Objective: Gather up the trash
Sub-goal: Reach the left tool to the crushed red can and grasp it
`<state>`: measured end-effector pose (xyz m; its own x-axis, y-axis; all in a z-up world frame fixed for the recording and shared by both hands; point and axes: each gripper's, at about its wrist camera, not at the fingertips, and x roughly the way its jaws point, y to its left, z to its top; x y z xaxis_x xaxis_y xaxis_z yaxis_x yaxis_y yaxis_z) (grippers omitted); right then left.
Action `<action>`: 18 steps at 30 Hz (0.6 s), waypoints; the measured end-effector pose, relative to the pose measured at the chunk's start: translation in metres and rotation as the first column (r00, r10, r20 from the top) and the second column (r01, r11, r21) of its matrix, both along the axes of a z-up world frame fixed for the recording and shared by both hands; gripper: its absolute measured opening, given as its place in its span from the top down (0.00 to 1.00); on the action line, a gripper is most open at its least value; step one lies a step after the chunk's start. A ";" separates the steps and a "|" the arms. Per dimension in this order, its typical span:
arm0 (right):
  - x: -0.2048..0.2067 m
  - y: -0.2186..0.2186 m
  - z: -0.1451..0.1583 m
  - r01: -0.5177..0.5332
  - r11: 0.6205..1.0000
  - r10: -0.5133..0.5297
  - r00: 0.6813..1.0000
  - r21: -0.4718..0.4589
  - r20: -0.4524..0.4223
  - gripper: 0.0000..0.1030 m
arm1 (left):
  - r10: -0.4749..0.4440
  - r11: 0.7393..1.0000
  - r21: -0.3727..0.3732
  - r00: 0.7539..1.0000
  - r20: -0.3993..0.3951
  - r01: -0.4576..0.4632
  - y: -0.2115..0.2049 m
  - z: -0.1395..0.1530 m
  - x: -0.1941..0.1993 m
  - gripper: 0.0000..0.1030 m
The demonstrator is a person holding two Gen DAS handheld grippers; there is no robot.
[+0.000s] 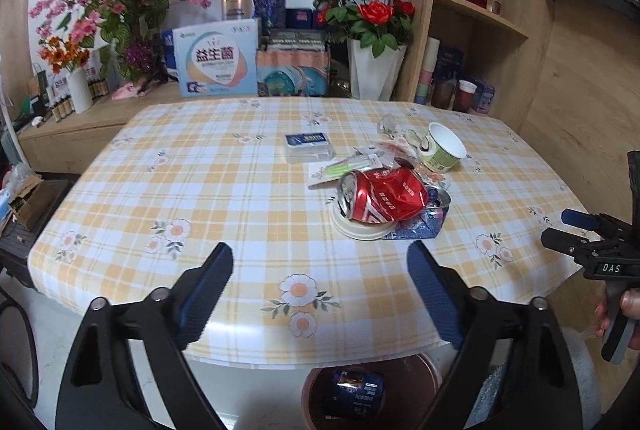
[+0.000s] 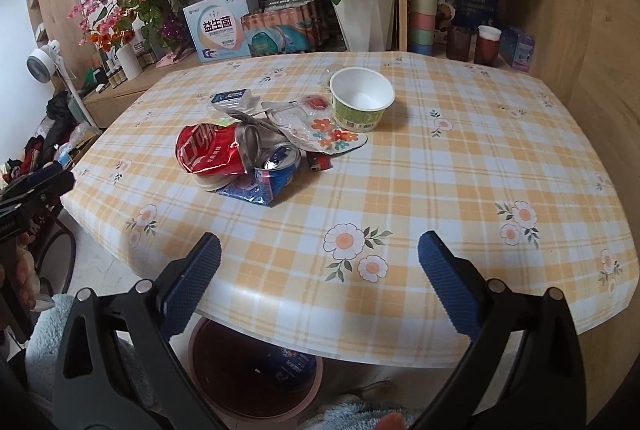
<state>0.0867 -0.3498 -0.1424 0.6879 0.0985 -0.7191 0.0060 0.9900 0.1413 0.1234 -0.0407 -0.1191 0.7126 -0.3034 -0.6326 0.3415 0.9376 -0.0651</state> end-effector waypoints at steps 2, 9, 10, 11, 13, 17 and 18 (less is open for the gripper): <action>0.007 -0.003 -0.005 0.007 1.000 -0.007 1.000 -0.005 -0.006 0.05 | -0.022 1.000 -0.007 1.000 -0.019 0.022 -0.009 -0.004 0.009 0.21; 0.027 -0.013 -0.018 0.024 1.000 -0.024 1.000 -0.003 -0.021 0.05 | -0.096 0.995 -0.036 0.992 -0.078 0.094 -0.045 -0.020 0.053 0.31; 0.029 -0.014 -0.019 0.030 1.000 -0.030 0.999 -0.008 -0.019 0.05 | -0.089 0.995 -0.043 0.992 -0.090 0.086 -0.047 -0.023 0.060 0.32; 0.031 -0.014 -0.021 0.036 0.999 -0.036 0.999 -0.012 -0.018 0.05 | -0.078 0.996 -0.058 0.991 -0.111 0.072 -0.048 -0.027 0.069 0.32; 0.035 -0.016 -0.025 0.041 0.999 -0.041 0.999 -0.008 -0.017 0.05 | -0.061 0.993 -0.108 0.985 -0.161 0.044 -0.050 -0.034 0.089 0.32; 0.043 -0.019 -0.032 0.053 0.999 -0.053 0.999 0.001 -0.007 0.05 | -0.062 0.994 -0.105 0.979 -0.194 0.042 -0.066 -0.046 0.115 0.32; 0.045 -0.019 -0.032 0.060 0.998 -0.060 0.998 -0.006 -0.004 0.05 | -0.063 0.994 -0.103 0.977 -0.203 0.043 -0.070 -0.050 0.121 0.32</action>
<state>0.1320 -0.3686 -0.1745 0.6894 0.0527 -0.7224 0.0664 0.9886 0.1354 0.2448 -0.1103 -0.1688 0.5513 -0.4050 -0.7294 0.3600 0.9042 -0.2299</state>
